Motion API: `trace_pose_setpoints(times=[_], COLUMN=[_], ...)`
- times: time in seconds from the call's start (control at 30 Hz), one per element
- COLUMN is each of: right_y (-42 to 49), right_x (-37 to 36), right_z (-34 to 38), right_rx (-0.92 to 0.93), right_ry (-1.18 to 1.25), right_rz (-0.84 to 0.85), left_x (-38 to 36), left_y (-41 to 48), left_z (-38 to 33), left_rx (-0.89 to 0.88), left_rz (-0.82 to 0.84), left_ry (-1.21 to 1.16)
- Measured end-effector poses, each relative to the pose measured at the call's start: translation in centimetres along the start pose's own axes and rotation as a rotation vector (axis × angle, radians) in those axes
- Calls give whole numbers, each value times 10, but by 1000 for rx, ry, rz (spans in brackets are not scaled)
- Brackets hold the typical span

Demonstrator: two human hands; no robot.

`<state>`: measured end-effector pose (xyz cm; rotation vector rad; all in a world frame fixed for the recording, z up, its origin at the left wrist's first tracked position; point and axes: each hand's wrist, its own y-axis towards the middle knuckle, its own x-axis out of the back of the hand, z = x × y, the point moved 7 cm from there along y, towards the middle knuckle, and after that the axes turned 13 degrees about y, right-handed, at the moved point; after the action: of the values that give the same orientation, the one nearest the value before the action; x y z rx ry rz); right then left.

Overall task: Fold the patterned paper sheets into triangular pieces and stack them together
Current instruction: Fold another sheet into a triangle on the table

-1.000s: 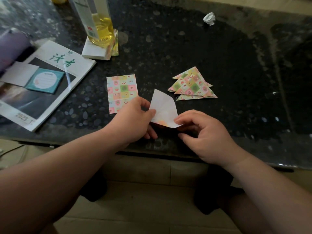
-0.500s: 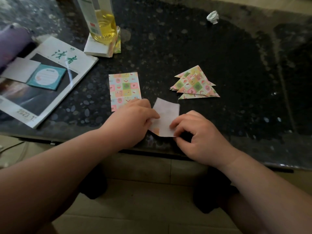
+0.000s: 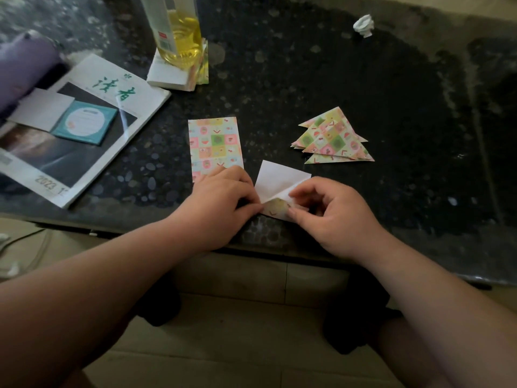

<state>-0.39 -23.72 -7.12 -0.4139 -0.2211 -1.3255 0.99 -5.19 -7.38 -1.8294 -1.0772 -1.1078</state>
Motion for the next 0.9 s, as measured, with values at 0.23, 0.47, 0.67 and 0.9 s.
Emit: trace_pose_setpoints(times=[0.23,0.47,0.67,0.9], right_y=[10,14,15,17], right_x=[1,-3,-5,-5], right_z=[-2,0,-1,-2], right_rx=[-167,-150,-136,-126], right_ry=[-42,-164,-180,-206], right_rz=[-144,-190,-159,-157], left_x=[-5,-1,-16,-52], left_y=[1,-3,-28,-58], left_z=[-3,-7,-47,-64], left_rx=[172,177,-168,-231], left_rz=[15,-36,-137,70], left_ry=[103,146,423,560])
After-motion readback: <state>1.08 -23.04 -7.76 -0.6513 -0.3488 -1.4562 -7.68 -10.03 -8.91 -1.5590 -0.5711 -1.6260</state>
